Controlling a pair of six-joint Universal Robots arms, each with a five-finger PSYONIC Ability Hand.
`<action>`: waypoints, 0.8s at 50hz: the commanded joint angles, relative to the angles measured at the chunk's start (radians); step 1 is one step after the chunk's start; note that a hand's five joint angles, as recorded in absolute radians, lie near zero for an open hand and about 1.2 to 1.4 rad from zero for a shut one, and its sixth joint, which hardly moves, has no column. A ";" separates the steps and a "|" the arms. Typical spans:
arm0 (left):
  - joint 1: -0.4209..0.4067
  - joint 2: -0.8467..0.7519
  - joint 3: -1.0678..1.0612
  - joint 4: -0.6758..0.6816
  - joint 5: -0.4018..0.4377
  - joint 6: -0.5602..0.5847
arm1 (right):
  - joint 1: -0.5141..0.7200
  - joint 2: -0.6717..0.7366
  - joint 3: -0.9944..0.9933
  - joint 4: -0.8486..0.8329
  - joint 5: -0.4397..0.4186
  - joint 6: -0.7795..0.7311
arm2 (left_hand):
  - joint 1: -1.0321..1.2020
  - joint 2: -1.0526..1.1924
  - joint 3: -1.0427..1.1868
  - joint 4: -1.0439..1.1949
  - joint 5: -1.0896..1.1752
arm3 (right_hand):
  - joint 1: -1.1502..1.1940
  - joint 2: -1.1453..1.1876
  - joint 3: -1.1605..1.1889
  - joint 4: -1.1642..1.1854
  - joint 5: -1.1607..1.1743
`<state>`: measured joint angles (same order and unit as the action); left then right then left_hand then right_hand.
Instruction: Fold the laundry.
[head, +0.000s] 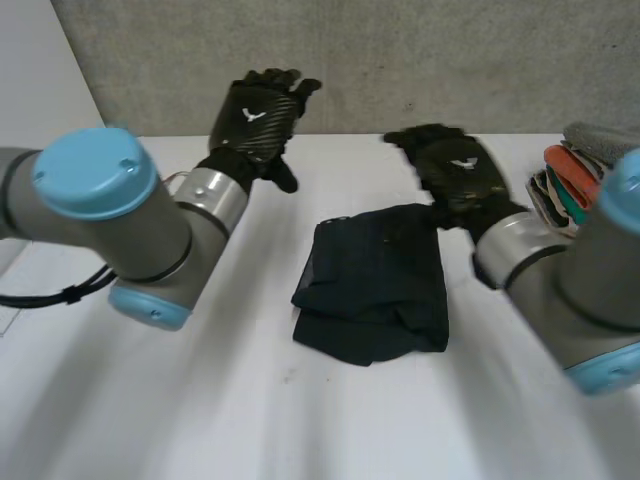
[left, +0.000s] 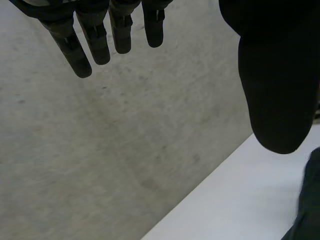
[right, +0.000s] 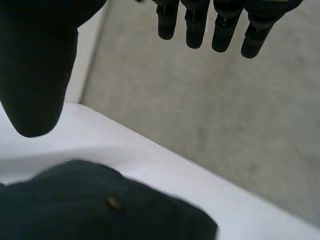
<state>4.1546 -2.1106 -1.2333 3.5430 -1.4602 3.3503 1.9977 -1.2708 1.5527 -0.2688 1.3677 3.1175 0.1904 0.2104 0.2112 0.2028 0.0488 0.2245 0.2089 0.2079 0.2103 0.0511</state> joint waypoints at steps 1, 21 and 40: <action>-0.122 -0.173 0.219 -0.188 0.015 -0.041 | -0.115 0.036 -0.074 0.230 0.040 0.001 | 0.008 -0.012 -0.012 -0.004 -0.025 | -0.050 -0.034 -0.033 -0.036 -0.051; -0.131 -0.358 0.284 -0.384 -0.094 0.195 | -0.112 0.358 -0.252 0.347 -0.033 -0.057 | 0.003 -0.017 -0.018 -0.010 -0.030 | -0.050 -0.034 -0.033 -0.036 -0.051; -0.123 -0.370 0.293 -0.432 -0.082 0.235 | -0.093 0.326 -0.273 0.358 0.088 -0.304 | -0.012 -0.032 -0.033 -0.024 -0.045 | -0.050 -0.034 -0.033 -0.036 -0.051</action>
<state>4.0325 -2.5023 -0.9509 3.1097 -1.5472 3.5911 1.9021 -0.8613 1.2656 0.0913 1.4572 2.8110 0.1878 0.2104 0.2112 0.2028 0.0488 0.1639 0.2089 0.2078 0.2104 0.0508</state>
